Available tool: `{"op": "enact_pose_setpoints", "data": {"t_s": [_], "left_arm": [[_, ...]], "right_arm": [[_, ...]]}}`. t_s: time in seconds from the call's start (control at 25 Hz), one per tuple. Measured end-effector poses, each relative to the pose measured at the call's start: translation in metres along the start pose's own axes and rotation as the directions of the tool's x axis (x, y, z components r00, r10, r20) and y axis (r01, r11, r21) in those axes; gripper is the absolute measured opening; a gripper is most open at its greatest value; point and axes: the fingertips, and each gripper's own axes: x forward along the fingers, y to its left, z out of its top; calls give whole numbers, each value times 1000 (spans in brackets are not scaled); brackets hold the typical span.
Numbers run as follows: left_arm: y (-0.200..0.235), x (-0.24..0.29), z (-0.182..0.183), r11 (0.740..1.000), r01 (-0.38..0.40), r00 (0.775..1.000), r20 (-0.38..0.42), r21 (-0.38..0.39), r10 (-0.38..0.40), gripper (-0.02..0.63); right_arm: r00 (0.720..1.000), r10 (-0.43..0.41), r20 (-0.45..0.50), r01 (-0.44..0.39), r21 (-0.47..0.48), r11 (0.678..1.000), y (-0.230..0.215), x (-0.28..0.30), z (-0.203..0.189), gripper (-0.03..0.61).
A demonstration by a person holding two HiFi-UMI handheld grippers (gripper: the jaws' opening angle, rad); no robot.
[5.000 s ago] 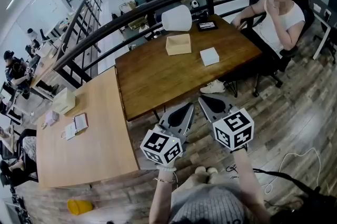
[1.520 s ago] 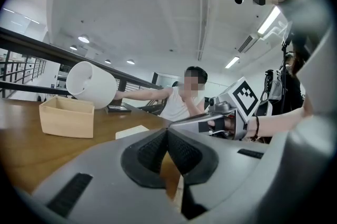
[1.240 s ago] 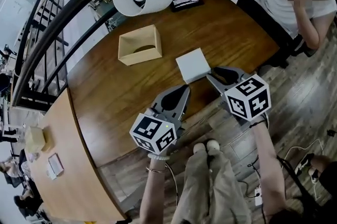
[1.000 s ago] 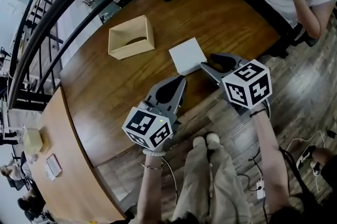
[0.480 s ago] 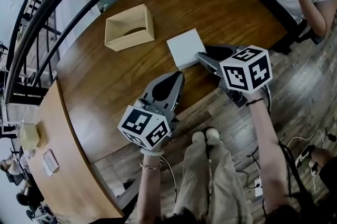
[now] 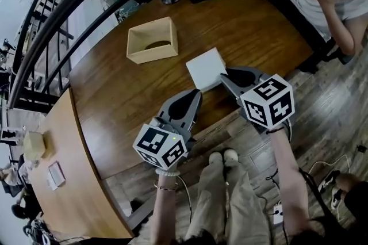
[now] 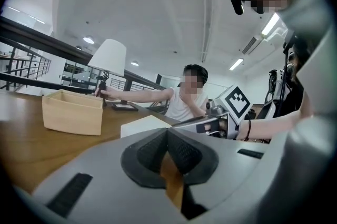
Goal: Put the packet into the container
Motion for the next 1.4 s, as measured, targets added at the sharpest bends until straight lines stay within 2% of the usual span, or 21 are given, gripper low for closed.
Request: {"op": "enact_pose_setpoints", "data": {"t_s": [0.52,0.88,1.4], "left_arm": [[-1,-31,40,997,-75,996,48,-19,76,5],[-1,-53,74,990,-141,980,137,-29,144,5],[30,-66,100,975,-218,957,184,-44,223,6]], "right_arm": [[995,33,91,-35,22,999,26,-38,47,74],[986,69,153,-69,0,998,45,-53,82,74],[972,115,205,-117,-5,993,46,-40,121,74]]}}
